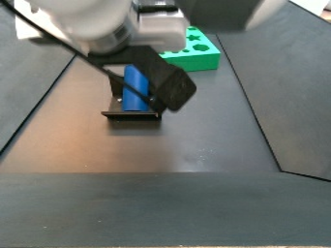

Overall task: Pick up the oval object. Move up. Place the oval object on the fixture. Regrasp the oval object. Move to above the board. Insert the oval object.
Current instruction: Regrasp the oval object.

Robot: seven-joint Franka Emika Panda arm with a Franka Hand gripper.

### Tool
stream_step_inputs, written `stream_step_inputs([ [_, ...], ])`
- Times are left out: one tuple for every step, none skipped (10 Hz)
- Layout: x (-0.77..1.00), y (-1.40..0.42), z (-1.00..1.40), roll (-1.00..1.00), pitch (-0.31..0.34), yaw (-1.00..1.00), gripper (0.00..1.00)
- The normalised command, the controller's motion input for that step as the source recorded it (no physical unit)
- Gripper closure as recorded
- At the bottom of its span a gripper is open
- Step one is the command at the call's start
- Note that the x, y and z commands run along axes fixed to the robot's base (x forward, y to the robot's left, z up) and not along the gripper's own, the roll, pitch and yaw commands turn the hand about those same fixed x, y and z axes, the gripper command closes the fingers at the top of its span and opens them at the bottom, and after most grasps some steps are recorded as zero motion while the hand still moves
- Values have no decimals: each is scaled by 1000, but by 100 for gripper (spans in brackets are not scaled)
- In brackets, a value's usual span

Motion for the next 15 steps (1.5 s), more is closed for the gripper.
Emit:
stream_step_inputs([
  [-97, -1000, 924, 1000, 52, 22, 0],
  [-105, -1000, 910, 1000, 48, 22, 0],
  [-120, -1000, 844, 1000, 40, 20, 0],
  [-85, -794, 569, 1000, 37, 20, 0],
  [-53, -610, 333, 1000, 36, 19, 0],
  [-25, -412, 110, 1000, 35, 20, 0],
  [0, -211, 33, 1000, 35, 19, 0],
  [-2, -42, 47, 1000, 37, 20, 0],
  [-2, -33, 21, 1000, 35, 20, 0],
  [-4, -38, 6, 1000, 32, 21, 0],
  [-7, -24, 10, 1000, 28, 22, 0],
  [-3, -20, 0, 1000, 24, 24, 0],
  [-4, -21, -2, 1000, 24, 24, 0],
  [-6, -19, 4, 1000, 25, 26, 0],
  [-3, -19, 11, 1000, 29, 28, 0],
])
